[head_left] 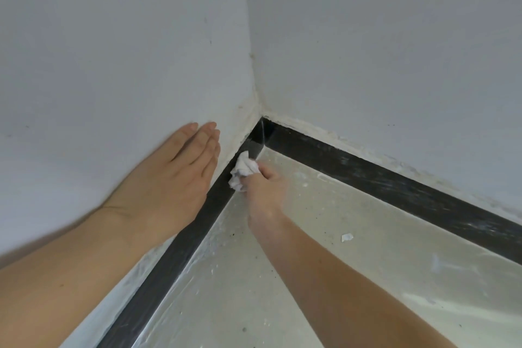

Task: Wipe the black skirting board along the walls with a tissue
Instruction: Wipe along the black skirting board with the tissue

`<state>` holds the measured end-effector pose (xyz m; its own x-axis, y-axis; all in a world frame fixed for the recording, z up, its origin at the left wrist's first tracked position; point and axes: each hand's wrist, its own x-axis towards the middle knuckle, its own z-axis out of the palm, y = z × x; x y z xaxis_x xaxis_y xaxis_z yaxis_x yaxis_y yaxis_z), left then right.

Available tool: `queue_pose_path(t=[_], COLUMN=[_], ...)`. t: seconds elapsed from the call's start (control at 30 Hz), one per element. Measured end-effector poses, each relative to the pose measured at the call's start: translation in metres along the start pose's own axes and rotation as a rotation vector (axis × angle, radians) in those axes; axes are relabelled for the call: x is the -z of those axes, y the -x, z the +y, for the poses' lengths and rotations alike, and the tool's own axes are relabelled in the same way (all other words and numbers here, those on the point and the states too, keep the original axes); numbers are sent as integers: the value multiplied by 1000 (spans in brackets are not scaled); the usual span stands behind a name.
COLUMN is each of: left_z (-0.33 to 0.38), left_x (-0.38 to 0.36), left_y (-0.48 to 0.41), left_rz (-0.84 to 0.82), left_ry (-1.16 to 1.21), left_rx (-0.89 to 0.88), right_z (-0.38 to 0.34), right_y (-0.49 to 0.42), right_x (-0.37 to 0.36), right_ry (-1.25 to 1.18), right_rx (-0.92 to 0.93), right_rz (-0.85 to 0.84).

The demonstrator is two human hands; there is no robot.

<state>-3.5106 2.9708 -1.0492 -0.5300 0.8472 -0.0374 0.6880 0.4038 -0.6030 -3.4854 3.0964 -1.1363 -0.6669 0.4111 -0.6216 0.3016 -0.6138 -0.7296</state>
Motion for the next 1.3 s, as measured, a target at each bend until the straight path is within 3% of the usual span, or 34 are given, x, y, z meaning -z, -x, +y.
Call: queue_pose_path(t=[0.07, 0.17, 0.23, 0.33, 0.43, 0.5, 0.57, 0.63, 0.73, 0.8, 0.87, 0.97, 1.0, 1.07, 1.17, 1.3], left_z=[0, 1, 1, 1, 1, 1, 2, 2, 4, 4, 1, 2, 3, 3, 4, 3], left_x=[-1, -2, -3, -6, -9, -9, -9, -8, 2, 5, 2, 1, 3, 3, -7, 0], left_y=[0, 1, 1, 4, 6, 6, 6, 6, 6, 6, 8, 9, 9, 8, 9, 7], left_rz=[8, 12, 18, 36, 10, -40, -41, -23, -172, -233, -140, -124, -172, -190, -43, -128], left_ry=[-27, 6, 4, -43, -115, -166, -229, -273, -282, -241, -220, -228, -227, -252, -260, -295], left_rx=[0, -5, -11, -14, -10, -26, -27, -66, -91, -91, -76, -62, -80, -92, -50, -45], right_z=[8, 5, -7, -43, -76, -84, -90, -92, -98, -102, -100, -95, -93, -90, -87, -90], right_y=[14, 28, 21, -5, -28, -36, -39, -41, -24, -14, -8, 8, 11, 10, -7, -36], right_x=[14, 31, 34, 39, 39, 36, 34, 42, 60, 75, 92, 96, 92, 81, 62, 70], right_ry=[198, 679, 1029, 1673, 2218, 2408, 2558, 2629, 2543, 2714, 2843, 2929, 2912, 2806, 2746, 2807], right_rx=[-22, -28, 189, 788, 1219, 1316, 1300, 1319, 1362, 1210, 967, 457, 387, 514, 1087, 1237], right_rz=[-140, -460, -488, -399, -451, -399, -358, -356, -462, -524, -557, -401, -369, -395, -515, -495])
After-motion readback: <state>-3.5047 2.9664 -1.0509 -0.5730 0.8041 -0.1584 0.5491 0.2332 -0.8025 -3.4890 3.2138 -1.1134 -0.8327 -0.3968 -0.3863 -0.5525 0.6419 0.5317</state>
